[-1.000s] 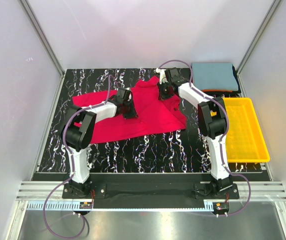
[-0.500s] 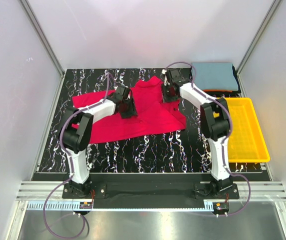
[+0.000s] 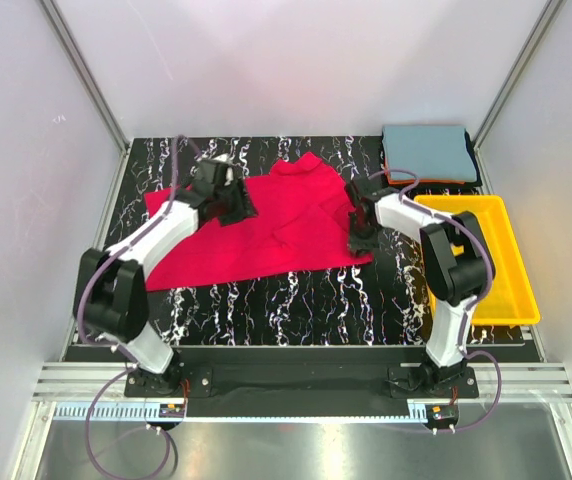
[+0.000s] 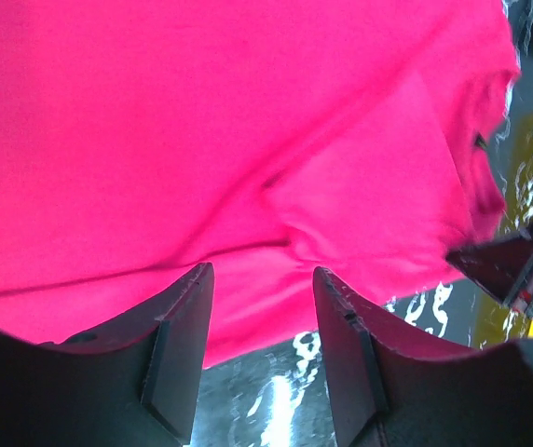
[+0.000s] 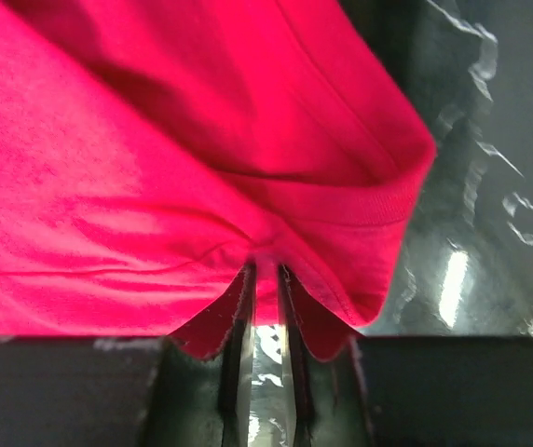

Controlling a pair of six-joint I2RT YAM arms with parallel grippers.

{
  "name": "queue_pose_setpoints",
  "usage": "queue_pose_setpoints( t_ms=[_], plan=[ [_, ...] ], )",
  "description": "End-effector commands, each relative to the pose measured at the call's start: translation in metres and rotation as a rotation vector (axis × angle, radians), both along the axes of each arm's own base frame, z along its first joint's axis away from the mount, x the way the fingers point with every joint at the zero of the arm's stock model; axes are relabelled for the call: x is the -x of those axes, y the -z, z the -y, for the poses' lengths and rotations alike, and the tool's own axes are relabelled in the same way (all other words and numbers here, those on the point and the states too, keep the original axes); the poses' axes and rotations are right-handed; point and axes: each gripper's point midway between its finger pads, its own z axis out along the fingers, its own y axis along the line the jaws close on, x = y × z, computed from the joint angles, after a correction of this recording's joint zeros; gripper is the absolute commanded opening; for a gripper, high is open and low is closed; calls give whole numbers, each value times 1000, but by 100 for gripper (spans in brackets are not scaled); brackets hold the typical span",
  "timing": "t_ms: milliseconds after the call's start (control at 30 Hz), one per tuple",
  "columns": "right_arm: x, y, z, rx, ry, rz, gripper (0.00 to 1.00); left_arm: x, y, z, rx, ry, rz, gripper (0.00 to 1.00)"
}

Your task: Fold and stack the t-shirts

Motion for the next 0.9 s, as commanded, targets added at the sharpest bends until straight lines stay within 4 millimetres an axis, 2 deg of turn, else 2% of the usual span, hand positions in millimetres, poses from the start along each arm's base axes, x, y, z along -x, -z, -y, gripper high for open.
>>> queue_pose_setpoints(
  t_ms=[0, 133, 233, 333, 467, 500, 567, 600, 633, 667, 733, 767, 833, 867],
  plan=[
    [17, -14, 16, 64, 87, 43, 21, 8, -12, -36, 34, -47, 17, 52],
    [44, 3, 34, 111, 143, -3, 20, 15, -29, -54, 55, -58, 60, 53],
    [62, 3, 45, 132, 187, -3, 20, 23, -41, -64, 56, -69, 86, 54],
    [67, -16, 42, 74, 211, 36, 21, 31, -44, -74, 34, -91, 95, 55],
    [50, -60, 33, 3, 214, 144, 25, 34, -51, -97, 44, -149, 104, 56],
    [39, -79, 29, -14, 213, 180, 28, 33, -53, -102, 48, -161, 110, 57],
    [22, -95, 22, -37, 213, 217, 31, 27, -59, -117, 53, -187, 122, 58],
    [1, -117, 17, -68, 226, 275, 32, 24, -56, -123, 51, -193, 112, 58],
    [-12, -127, 14, -77, 233, 302, 32, 21, -57, -128, 41, -190, 114, 59],
    [-36, -143, 6, -92, 236, 346, 33, 14, -63, -141, 45, -215, 124, 59],
    [-63, -154, 2, -93, 247, 388, 33, 5, -60, -155, 46, -240, 107, 58],
    [-87, -163, -5, -107, 254, 417, 33, -6, -62, -170, 47, -275, 105, 58],
    [-110, -168, -11, -132, 277, 436, 33, -15, -60, -185, 56, -338, 77, 57],
    [-133, -173, -15, -151, 294, 458, 33, -23, -68, -196, 77, -371, 84, 57]
  ],
)
